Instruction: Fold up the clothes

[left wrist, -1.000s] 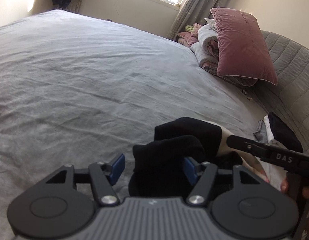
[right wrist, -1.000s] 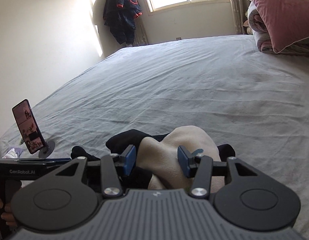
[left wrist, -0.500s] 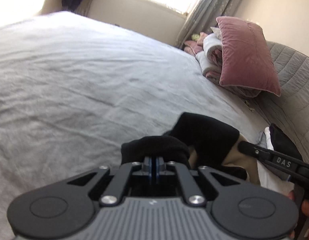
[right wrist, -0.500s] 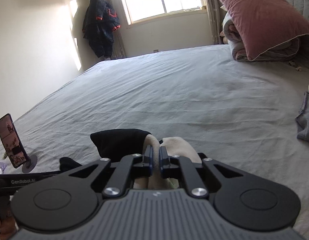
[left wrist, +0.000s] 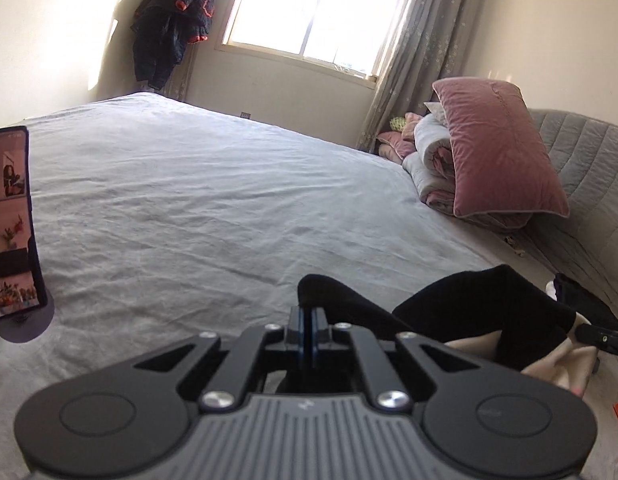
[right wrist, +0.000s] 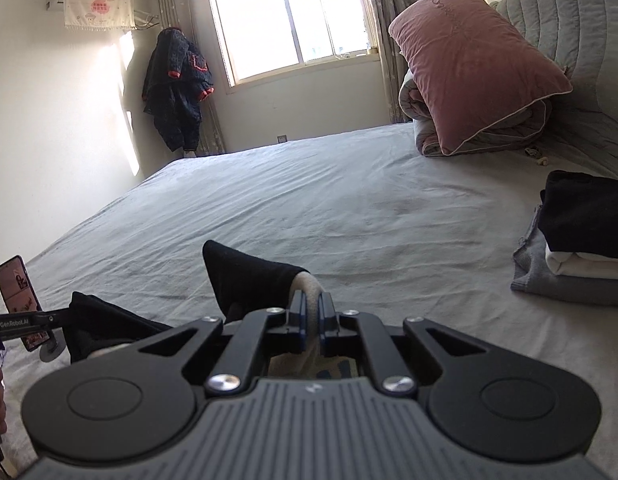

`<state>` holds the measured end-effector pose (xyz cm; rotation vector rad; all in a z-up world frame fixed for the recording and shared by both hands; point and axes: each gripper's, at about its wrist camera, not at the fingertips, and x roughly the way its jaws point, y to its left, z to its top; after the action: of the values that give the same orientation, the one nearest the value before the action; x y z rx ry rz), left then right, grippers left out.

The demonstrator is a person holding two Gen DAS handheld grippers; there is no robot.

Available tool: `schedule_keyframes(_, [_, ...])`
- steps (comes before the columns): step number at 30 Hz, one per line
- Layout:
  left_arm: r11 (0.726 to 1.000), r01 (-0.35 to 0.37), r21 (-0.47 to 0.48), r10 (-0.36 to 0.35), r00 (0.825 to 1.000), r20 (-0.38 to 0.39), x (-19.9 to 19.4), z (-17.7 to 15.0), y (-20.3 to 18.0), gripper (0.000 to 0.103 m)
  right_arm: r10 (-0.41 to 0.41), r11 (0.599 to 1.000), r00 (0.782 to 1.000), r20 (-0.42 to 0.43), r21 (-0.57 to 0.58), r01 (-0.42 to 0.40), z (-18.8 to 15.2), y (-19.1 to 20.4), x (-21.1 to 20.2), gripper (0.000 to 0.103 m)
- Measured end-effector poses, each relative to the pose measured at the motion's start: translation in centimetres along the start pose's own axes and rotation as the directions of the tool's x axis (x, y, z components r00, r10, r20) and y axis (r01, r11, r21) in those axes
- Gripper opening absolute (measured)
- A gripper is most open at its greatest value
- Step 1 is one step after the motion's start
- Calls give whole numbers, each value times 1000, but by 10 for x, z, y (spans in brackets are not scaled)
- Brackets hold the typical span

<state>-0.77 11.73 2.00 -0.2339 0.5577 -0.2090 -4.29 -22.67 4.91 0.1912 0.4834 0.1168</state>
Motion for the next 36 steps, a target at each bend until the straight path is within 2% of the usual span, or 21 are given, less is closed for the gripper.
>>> schedule_keyframes(3, [999, 31, 13, -30, 996, -82, 2, -13, 6, 3, -23, 999, 998, -64, -27, 21, -15, -5, -1, 7])
schedule_keyframes(8, [996, 79, 33, -70, 976, -204, 6, -39, 15, 3, -56, 997, 986, -159, -56, 47, -43, -18, 0, 7])
schedule_keyframes(13, [985, 137, 105, -94, 934, -345, 15, -67, 13, 3, -61, 997, 963, -261, -52, 49, -70, -30, 7, 7])
schedule_keyframes(15, [976, 158, 147, -95, 926, -365, 16, -74, 9, 4, -62, 997, 951, -302, -53, 48, -81, -33, 11, 7])
schedule_keyframes(19, [956, 216, 197, -132, 921, -366, 14, -70, 6, 4, -28, 1000, 952, -304, -17, 24, -83, -39, 9, 9])
schedule_keyframes(21, [953, 230, 199, -146, 921, -362, 13, -64, 9, 15, -12, 1000, 955, -297, 6, 14, -81, -42, 7, 16])
schedule_keyframes(22, [952, 238, 191, -158, 919, -360, 13, -60, 11, 21, -6, 1000, 957, -290, 20, 12, -78, -44, 6, 24])
schedule_keyframes(24, [953, 258, 161, -192, 920, -342, 9, -51, 16, 54, -8, 999, 962, -273, 36, 19, -73, -48, 4, 43])
schedule_keyframes(25, [951, 273, 146, -213, 919, -332, 7, -46, 18, 59, -12, 999, 966, -259, 41, 23, -69, -50, 3, 55])
schedule_keyframes(26, [948, 290, 132, -236, 917, -322, 5, -41, 21, 63, -5, 998, 969, -246, 52, 19, -66, -52, 2, 61])
schedule_keyframes(28, [943, 313, 109, -268, 914, -304, 3, -32, 25, 70, 19, 996, 973, -229, 86, 1, -60, -56, 3, 63])
schedule_keyframes(29, [945, 312, 100, -270, 915, -298, 4, -29, 26, 78, 32, 994, 974, -225, 107, -8, -57, -57, 4, 63])
schedule_keyframes(30, [948, 304, 91, -266, 918, -293, 6, -26, 27, 81, 45, 992, 974, -221, 128, -17, -54, -59, 5, 64])
schedule_keyframes(33, [960, 281, 12, -264, 917, -300, 20, -17, 32, 81, 72, 986, 975, -208, 161, -39, -43, -57, 11, 64])
schedule_keyframes(36, [944, 305, -130, -329, 905, -271, 32, -5, 41, 81, 92, 984, 978, -189, 169, -60, -31, -52, 17, 64])
